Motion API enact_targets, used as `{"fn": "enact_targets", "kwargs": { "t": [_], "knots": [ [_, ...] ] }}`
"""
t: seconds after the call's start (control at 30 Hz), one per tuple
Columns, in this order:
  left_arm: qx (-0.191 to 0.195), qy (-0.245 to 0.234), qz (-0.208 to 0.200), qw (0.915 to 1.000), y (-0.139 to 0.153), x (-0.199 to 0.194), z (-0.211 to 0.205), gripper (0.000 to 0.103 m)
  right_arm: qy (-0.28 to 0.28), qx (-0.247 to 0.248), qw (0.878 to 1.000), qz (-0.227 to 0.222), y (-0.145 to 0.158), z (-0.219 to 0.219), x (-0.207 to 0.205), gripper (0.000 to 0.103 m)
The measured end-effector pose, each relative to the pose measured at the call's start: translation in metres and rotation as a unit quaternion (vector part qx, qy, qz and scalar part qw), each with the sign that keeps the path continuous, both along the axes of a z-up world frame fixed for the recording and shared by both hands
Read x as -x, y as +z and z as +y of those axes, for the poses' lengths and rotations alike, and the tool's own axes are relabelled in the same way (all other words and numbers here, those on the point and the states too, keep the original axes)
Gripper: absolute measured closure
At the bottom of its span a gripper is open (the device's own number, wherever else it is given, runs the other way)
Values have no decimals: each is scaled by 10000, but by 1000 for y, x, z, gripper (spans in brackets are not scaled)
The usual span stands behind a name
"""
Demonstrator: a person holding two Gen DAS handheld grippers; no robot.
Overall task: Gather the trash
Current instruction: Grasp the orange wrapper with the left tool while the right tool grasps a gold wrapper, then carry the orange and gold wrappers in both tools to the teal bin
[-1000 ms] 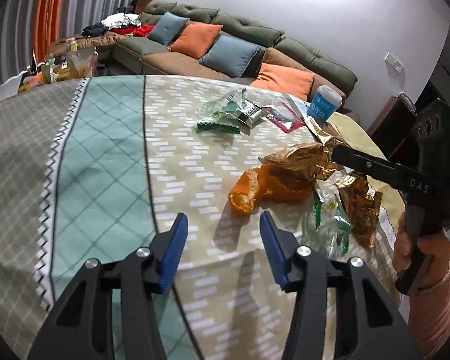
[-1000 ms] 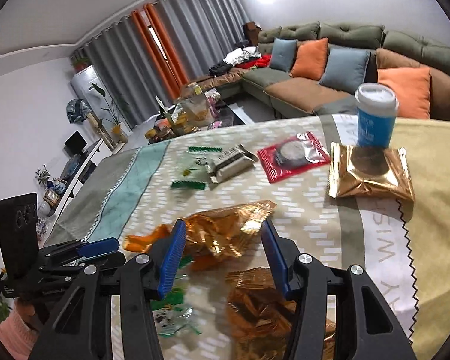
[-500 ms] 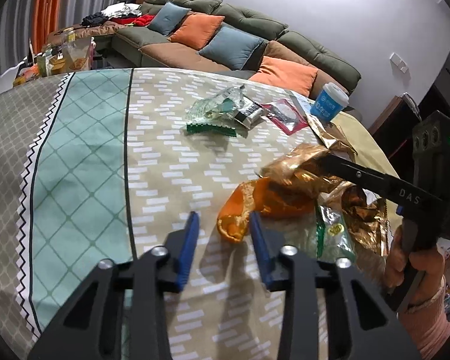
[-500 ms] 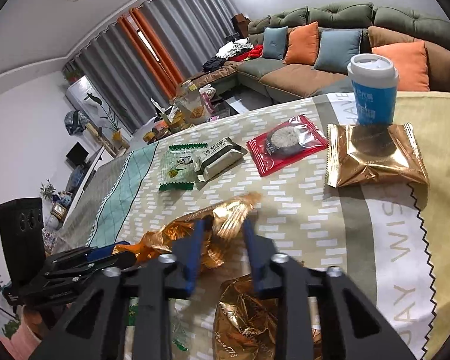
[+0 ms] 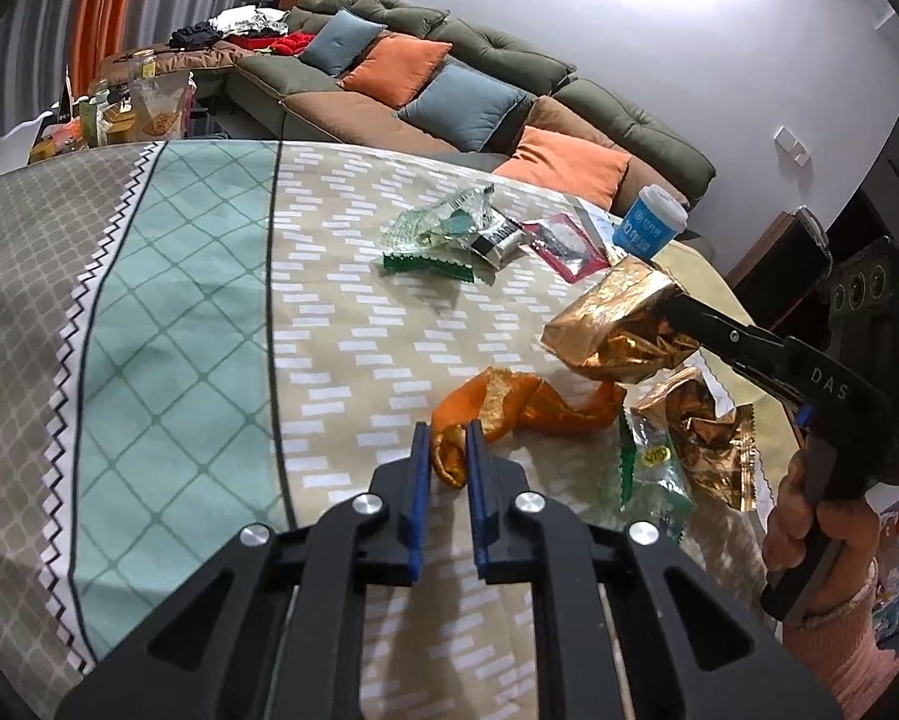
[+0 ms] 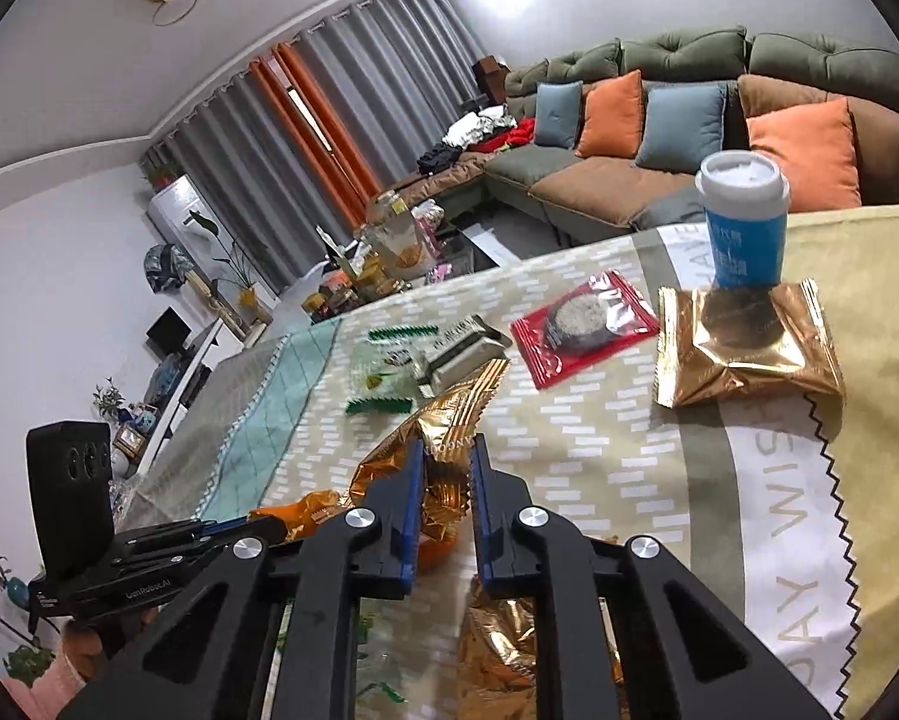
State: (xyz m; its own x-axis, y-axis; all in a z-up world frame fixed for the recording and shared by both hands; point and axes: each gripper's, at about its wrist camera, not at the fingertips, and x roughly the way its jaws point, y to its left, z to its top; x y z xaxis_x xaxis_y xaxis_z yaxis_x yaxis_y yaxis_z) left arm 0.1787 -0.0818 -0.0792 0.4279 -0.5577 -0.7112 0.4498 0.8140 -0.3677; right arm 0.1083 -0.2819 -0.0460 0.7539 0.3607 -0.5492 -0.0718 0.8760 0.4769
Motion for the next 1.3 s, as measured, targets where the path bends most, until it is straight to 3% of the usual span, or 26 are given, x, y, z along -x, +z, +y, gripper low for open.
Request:
{"fn": "enact_targets", "kwargs": {
  "t": [0.5,1.0,1.3],
  "knots": [
    [351,362,-237,9985,24,33,71,91,526,-136,9976,-430,28,34,11,88],
    [598,1111,-373,9913,34,77,160,91,1574,-314,9863,-392,27,120,8,88],
    [548,1547,-585,9847,42,104,201,91,2142,-327,9758,-307,25,177,6,88]
  ]
}}
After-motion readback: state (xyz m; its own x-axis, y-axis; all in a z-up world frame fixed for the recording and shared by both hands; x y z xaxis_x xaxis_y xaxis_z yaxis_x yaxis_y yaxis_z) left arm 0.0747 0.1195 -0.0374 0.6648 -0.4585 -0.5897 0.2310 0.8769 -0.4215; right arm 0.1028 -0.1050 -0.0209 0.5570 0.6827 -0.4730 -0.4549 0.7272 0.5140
